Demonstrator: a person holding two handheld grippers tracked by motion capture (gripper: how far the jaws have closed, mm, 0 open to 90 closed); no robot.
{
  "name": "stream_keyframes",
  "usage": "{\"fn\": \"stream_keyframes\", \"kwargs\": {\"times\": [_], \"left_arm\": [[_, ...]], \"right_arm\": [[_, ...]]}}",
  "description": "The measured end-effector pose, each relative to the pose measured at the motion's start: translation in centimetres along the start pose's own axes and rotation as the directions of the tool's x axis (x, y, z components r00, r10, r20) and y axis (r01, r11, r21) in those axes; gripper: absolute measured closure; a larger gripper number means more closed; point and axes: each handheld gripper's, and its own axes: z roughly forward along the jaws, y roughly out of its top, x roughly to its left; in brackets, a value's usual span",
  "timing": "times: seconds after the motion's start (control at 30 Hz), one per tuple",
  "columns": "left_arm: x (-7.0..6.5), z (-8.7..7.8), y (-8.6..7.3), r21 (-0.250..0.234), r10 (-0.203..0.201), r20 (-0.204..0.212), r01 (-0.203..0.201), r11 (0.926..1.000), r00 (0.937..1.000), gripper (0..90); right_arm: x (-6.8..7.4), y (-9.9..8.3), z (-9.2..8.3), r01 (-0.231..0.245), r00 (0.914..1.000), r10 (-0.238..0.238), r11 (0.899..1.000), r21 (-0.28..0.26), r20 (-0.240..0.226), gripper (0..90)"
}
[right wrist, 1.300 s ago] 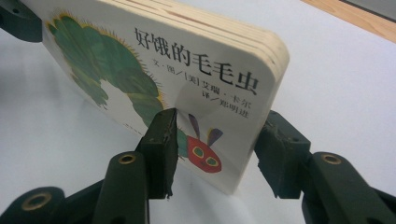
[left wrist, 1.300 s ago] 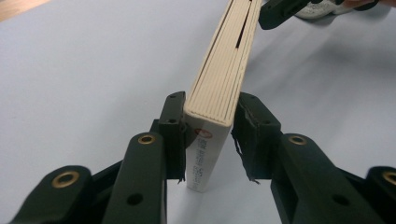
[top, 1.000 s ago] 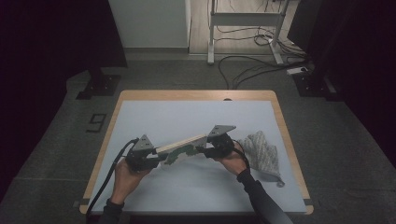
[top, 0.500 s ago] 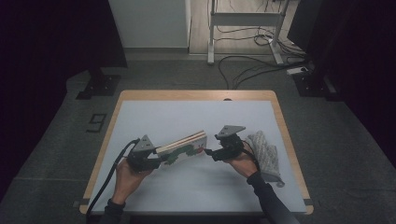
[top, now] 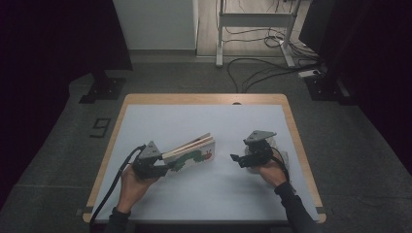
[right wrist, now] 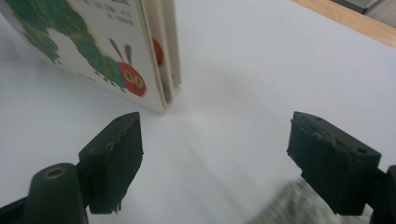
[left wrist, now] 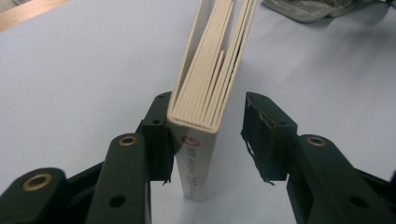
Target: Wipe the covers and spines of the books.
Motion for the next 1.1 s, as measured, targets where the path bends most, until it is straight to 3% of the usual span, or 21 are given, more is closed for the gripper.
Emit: {"fn": "stream_keyframes", "kwargs": {"times": [0.27, 0.5, 0.6, 0.9, 1.1], "left_arm": [[0.2, 0.2, -0.3, 0.008, -0.008, 0.016, 0.008, 0.9999, 0.9998, 51.0], [0.4, 0.3, -0.5, 0.003, -0.02, 0.028, 0.02, 0.9998, 0.9994, 49.3], [0.4, 0.3, -0.5, 0.004, -0.02, 0.028, 0.02, 0.9998, 0.9994, 49.4], [0.5, 0.4, -0.8, 0.005, -0.02, 0.027, 0.02, 0.9998, 0.9994, 49.4], [0.5, 0.3, -1.0, 0.005, -0.02, 0.023, 0.02, 0.9998, 0.9995, 49.4]], "right_arm": [[-1.4, -1.0, -1.7, -0.031, 0.9984, 0.03, 0.999, 0.014, 0.047, 12.6], [-3.3, -2.4, -3.4, -0.063, 0.9883, 0.057, 0.997, 0.042, 0.141, 9.5], [-4.1, -3.1, -3.7, -0.093, 0.9836, 0.081, 0.994, 0.066, 0.161, 8.6], [-5.9, -5.0, -3.5, -0.153, 0.9654, 0.125, 0.982, 0.111, 0.229, 4.3], [-6.6, -6.0, -2.2, -0.181, 0.9613, 0.14, 0.971, 0.159, 0.237, 2.1]]}}
